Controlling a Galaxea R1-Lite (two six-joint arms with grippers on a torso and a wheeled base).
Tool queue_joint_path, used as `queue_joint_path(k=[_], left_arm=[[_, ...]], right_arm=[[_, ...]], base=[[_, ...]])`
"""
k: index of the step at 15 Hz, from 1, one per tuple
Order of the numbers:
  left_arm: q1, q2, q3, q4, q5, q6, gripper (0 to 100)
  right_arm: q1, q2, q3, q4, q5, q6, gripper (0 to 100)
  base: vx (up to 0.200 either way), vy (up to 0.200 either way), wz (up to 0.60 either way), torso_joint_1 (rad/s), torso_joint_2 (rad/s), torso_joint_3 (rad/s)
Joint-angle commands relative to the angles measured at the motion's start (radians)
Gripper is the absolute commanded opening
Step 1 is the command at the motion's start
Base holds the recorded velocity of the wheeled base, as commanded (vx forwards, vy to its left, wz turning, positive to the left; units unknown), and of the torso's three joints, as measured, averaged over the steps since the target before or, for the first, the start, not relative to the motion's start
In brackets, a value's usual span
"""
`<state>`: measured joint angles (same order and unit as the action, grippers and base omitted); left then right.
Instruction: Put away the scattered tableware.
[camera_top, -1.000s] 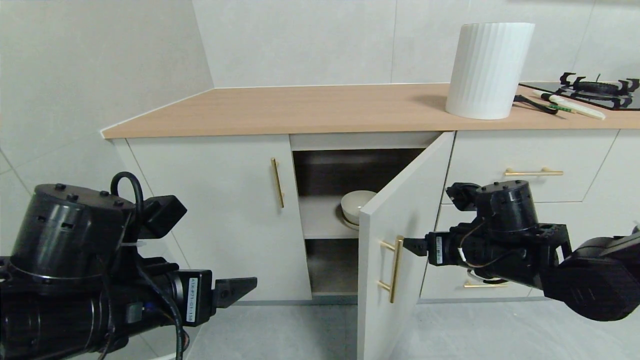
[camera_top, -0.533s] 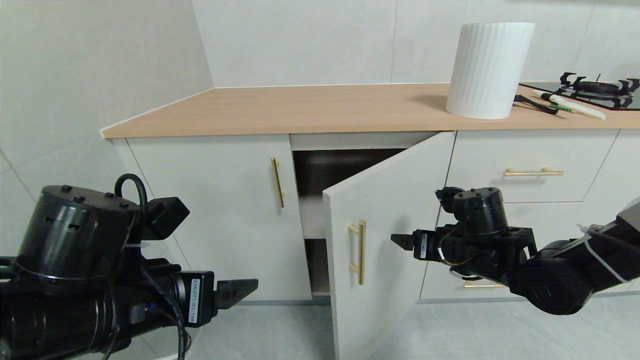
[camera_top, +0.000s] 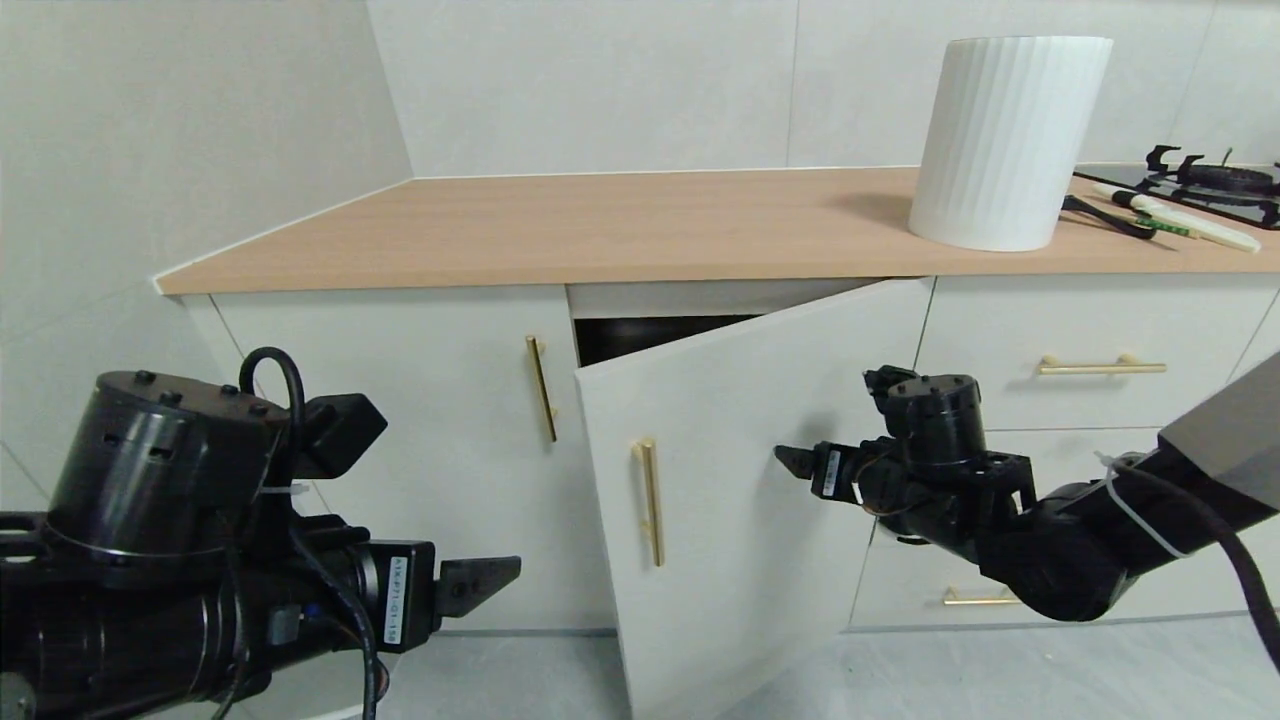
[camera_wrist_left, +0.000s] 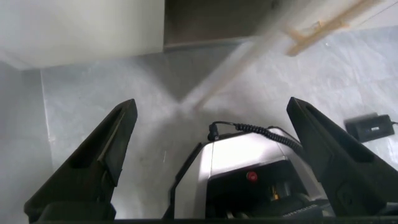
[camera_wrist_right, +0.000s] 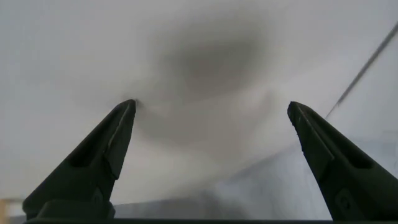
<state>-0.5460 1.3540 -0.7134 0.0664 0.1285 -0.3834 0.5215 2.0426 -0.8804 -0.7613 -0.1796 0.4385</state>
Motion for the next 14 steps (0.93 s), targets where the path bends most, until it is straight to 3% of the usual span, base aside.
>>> queue_joint_path(k=[1, 5, 8, 14], left_arm=[[0.0, 0.0, 0.002, 0.001, 0.0, 0.0, 100], [0.0, 0.0, 0.002, 0.0, 0.0, 0.0, 100], [0.0, 0.0, 0.002, 0.0, 0.0, 0.0, 100], [0.0, 0.0, 0.002, 0.0, 0.0, 0.0, 100]], right_arm=[[0.002, 0.022, -0.005, 0.0, -0.001, 0.0, 100], [0.006, 0.039, -0.029, -0.003, -0.018, 0.023, 100], [0.002, 0.103, -0.124, -0.003, -0.133, 0.078, 100], [-0.02, 0.139, -0.17, -0.003, -0.196, 0.088, 100]], base=[[0.0, 0.0, 0.0, 0.0, 0.0, 0.0], [0.0, 0.0, 0.0, 0.0, 0.0, 0.0], [0.0, 0.0, 0.0, 0.0, 0.0, 0.0], [0.0, 0.0, 0.0, 0.0, 0.0, 0.0]])
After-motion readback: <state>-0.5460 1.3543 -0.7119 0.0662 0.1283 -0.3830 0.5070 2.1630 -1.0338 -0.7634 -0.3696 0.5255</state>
